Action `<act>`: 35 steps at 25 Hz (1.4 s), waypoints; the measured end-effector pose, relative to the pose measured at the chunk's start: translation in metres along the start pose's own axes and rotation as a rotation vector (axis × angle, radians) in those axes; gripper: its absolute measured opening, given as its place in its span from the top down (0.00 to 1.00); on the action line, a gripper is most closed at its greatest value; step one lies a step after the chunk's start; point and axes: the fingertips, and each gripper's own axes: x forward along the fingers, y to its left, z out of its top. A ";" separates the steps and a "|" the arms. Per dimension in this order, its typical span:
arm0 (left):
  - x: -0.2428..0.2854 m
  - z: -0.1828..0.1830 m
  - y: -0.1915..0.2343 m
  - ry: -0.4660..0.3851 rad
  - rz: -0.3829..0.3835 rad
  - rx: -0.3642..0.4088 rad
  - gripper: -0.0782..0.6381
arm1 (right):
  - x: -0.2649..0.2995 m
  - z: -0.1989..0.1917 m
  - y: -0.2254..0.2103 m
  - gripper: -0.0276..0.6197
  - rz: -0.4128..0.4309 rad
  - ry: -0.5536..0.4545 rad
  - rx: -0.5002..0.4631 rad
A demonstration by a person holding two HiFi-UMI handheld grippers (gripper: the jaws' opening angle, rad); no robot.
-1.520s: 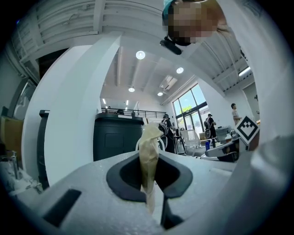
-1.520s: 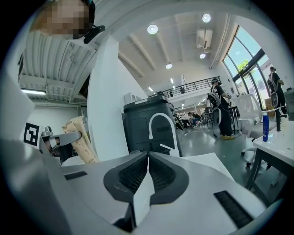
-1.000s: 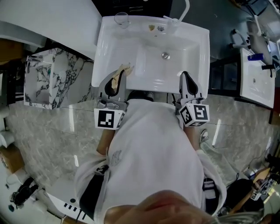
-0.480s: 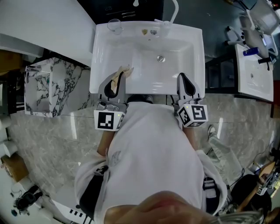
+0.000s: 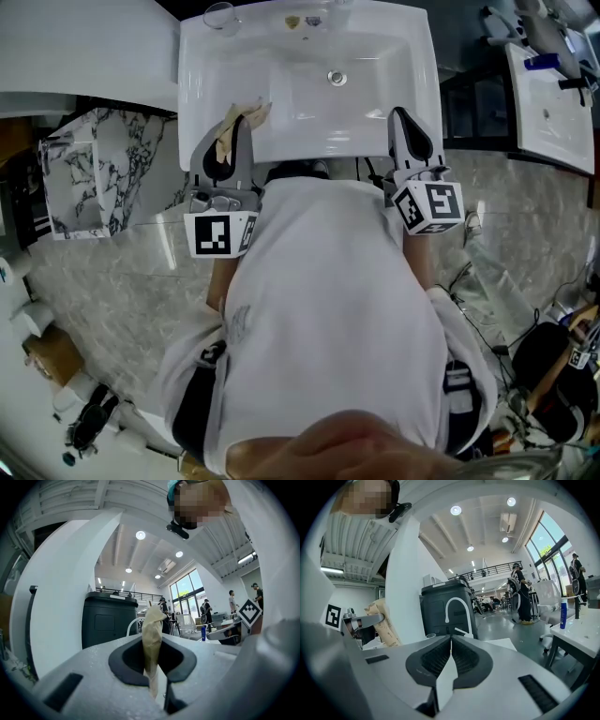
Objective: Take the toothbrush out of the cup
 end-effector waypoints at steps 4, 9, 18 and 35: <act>-0.005 0.000 0.004 0.006 0.005 -0.003 0.85 | -0.010 0.009 -0.015 0.93 -0.042 -0.003 -0.028; -0.006 -0.002 0.008 0.020 0.008 -0.001 0.85 | -0.019 0.018 -0.035 0.93 -0.093 -0.012 -0.044; -0.003 0.001 0.006 0.032 -0.002 0.008 0.85 | -0.021 0.011 -0.040 0.93 -0.113 -0.001 -0.022; -0.003 0.000 0.005 0.027 -0.004 -0.006 0.85 | -0.017 0.004 -0.032 0.93 -0.091 0.017 -0.023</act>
